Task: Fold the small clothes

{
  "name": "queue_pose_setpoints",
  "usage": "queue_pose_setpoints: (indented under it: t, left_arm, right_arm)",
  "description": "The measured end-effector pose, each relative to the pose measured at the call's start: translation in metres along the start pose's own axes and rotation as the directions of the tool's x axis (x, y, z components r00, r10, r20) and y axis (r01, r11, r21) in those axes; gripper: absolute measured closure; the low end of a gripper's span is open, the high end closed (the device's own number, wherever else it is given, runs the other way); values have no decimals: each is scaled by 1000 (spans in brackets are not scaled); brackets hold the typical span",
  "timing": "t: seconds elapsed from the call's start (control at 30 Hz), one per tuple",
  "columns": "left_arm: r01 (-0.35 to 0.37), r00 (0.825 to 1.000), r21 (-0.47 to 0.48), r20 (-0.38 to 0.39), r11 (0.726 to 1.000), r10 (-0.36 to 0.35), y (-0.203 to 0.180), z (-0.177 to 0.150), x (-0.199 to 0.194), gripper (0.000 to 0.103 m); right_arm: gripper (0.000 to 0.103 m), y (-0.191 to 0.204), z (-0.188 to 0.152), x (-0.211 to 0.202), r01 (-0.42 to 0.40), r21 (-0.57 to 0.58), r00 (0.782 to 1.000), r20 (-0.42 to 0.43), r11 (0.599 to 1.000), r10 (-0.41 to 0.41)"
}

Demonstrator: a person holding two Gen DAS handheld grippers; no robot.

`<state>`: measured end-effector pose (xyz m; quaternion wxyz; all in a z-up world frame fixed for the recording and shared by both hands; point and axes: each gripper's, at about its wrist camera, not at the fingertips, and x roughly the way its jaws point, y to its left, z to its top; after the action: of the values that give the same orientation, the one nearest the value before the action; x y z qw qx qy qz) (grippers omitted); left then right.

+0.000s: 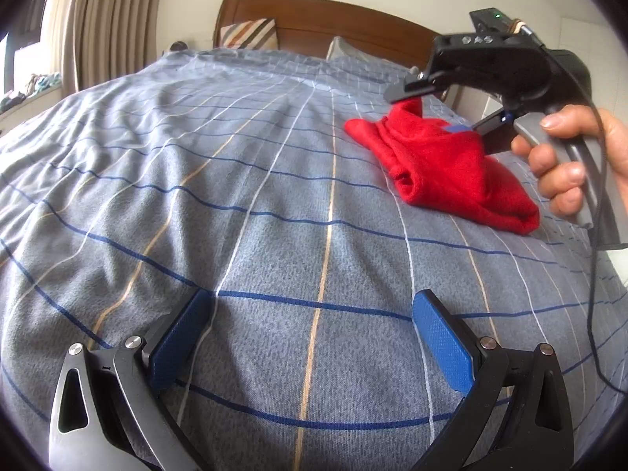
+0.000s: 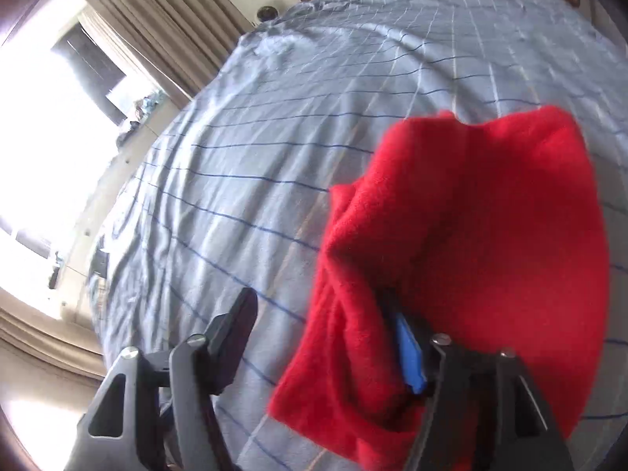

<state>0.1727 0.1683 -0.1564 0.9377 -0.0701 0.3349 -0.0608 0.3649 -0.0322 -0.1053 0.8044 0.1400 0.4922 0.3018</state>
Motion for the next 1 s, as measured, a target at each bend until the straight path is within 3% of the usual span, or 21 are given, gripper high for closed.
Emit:
queue_pose_setpoints:
  t: [0.1, 0.13, 0.17, 0.23, 0.3, 0.4, 0.53, 0.6, 0.77, 0.9, 1.0]
  left_arm:
    - [-5, 1000, 4, -4, 1000, 5, 0, -1, 0, 1]
    - [-6, 1000, 5, -5, 1000, 6, 0, -1, 1, 1]
    - [-7, 1000, 6, -6, 1000, 7, -1, 0, 2, 1]
    - [-7, 1000, 6, -7, 1000, 7, -1, 0, 2, 1]
    - [-7, 1000, 6, -7, 1000, 7, -1, 0, 2, 1]
    - [-6, 1000, 5, -6, 1000, 6, -1, 0, 2, 1]
    - [-1, 1000, 3, -1, 1000, 1, 0, 1, 2, 1]
    - [3, 1000, 1, 2, 1000, -3, 1, 0, 2, 1]
    - [0, 1000, 2, -1, 1000, 0, 2, 0, 1, 1]
    - [0, 1000, 3, 0, 1000, 0, 2, 0, 1, 1]
    - [1, 1000, 3, 2, 1000, -1, 2, 0, 1, 1]
  right_arm:
    - [35, 9, 3, -30, -174, -48, 983, 45, 984, 176]
    - [35, 11, 5, -41, -182, -73, 981, 62, 981, 186]
    - [35, 12, 8, -51, -153, -100, 983, 84, 983, 161]
    - [35, 12, 9, -62, 4, -148, 993, 119, 989, 14]
    - [39, 11, 5, -55, 143, -202, 987, 105, 969, -124]
    - [67, 16, -13, -24, 208, -303, 978, 39, 930, -206]
    - [80, 31, -56, 25, 205, -435, 964, -64, 877, -257]
    - [80, 42, -69, 31, 236, -509, 954, -38, 828, -296]
    - [79, 37, -57, -30, 230, -430, 972, 51, 873, -231]
    - [78, 7, -66, -75, 335, -349, 942, 154, 875, -299]
    - [78, -36, -78, -63, 359, -240, 933, 79, 902, -351]
